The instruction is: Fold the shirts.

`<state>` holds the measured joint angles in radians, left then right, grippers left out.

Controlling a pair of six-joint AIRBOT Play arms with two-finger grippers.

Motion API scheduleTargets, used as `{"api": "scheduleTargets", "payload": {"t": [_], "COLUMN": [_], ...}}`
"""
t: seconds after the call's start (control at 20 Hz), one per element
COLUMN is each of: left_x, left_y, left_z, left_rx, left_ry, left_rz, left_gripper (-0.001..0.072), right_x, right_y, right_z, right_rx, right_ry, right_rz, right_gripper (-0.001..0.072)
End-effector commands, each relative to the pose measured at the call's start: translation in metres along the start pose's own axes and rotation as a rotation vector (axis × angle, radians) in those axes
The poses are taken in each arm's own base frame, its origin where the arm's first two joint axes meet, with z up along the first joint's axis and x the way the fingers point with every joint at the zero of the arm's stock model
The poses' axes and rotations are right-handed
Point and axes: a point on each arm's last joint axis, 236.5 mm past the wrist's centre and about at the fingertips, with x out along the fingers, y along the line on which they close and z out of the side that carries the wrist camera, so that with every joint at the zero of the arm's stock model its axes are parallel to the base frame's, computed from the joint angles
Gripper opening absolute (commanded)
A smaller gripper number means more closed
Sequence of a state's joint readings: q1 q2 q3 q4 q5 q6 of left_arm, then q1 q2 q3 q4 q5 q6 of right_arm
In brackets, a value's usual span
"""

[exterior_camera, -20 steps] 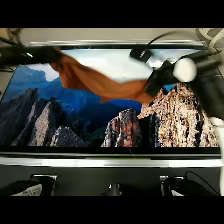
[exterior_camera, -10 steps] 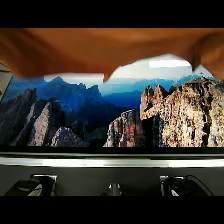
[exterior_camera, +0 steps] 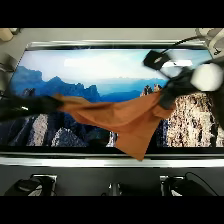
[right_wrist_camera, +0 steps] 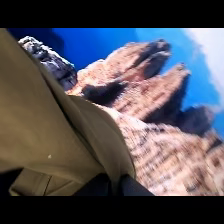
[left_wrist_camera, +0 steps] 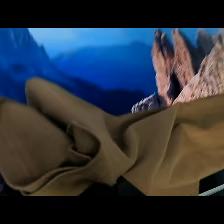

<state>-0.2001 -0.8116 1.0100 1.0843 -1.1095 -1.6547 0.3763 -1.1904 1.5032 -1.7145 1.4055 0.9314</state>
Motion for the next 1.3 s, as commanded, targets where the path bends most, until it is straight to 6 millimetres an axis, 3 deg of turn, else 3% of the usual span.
{"api": "scheduleTargets", "payload": {"t": [0.0, 0.15, 0.4, 0.55, 0.6, 0.65, 0.7, 0.75, 0.8, 0.9, 1.0, 1.1, 1.25], "left_x": [0.059, 0.084, 0.138, 0.185, 0.196, 0.201, 0.197, 0.186, 0.168, 0.128, 0.093, 0.078, 0.075], "left_y": [0.046, 0.074, 0.118, 0.14, 0.14, 0.138, 0.136, 0.139, 0.147, 0.174, 0.194, 0.198, 0.202], "left_z": [-0.042, -0.012, 0.052, 0.052, 0.048, 0.045, 0.043, 0.042, 0.04, 0.033, 0.017, -0.011, -0.062], "left_rx": [-0.154, -0.191, -0.178, -0.233, -0.265, -0.288, -0.281, -0.247, -0.209, -0.163, -0.18, -0.205, -0.23], "left_ry": [0.104, 0.076, 0.041, 0.108, 0.139, 0.174, 0.215, 0.256, 0.311, 0.386, 0.45, 0.509, 0.562], "left_rz": [0.046, 0.088, 0.137, 0.144, 0.124, 0.104, 0.097, 0.107, 0.14, 0.246, 0.323, 0.33, 0.335], "left_gripper": [0.0024, 0.0023, 0.0024, 0.0029, 0.0162, 0.0565, 0.072, 0.072, 0.0709, 0.0554, 0.0528, 0.0527, 0.0528], "right_x": [0.1, 0.138, 0.144, 0.168, 0.178, 0.183, 0.183, 0.178, 0.171, 0.164, 0.166, 0.165, 0.161], "right_y": [0.007, -0.006, -0.037, -0.023, -0.012, -0.002, 0.003, 0.004, 0.001, -0.008, -0.012, -0.01, -0.005], "right_z": [0.022, 0.051, 0.104, 0.107, 0.105, 0.101, 0.095, 0.085, 0.067, 0.021, -0.031, -0.059, -0.076], "right_rx": [-0.042, -0.022, 0.176, 0.335, 0.371, 0.39, 0.378, 0.35, 0.304, 0.237, 0.319, 0.418, 0.501], "right_ry": [0.003, -0.083, -0.315, -0.318, -0.299, -0.273, -0.24, -0.198, -0.125, 0.027, 0.148, 0.166, 0.13], "right_rz": [0.03, -0.027, -0.139, -0.063, -0.015, 0.024, 0.039, 0.04, 0.017, 0.009, 0.1, 0.222, 0.357], "right_gripper": [0.0023, 0.0022, 0.0022, 0.0035, 0.0187, 0.0543, 0.0629, 0.0625, 0.063, 0.0629, 0.0605, 0.053, 0.0529]}}
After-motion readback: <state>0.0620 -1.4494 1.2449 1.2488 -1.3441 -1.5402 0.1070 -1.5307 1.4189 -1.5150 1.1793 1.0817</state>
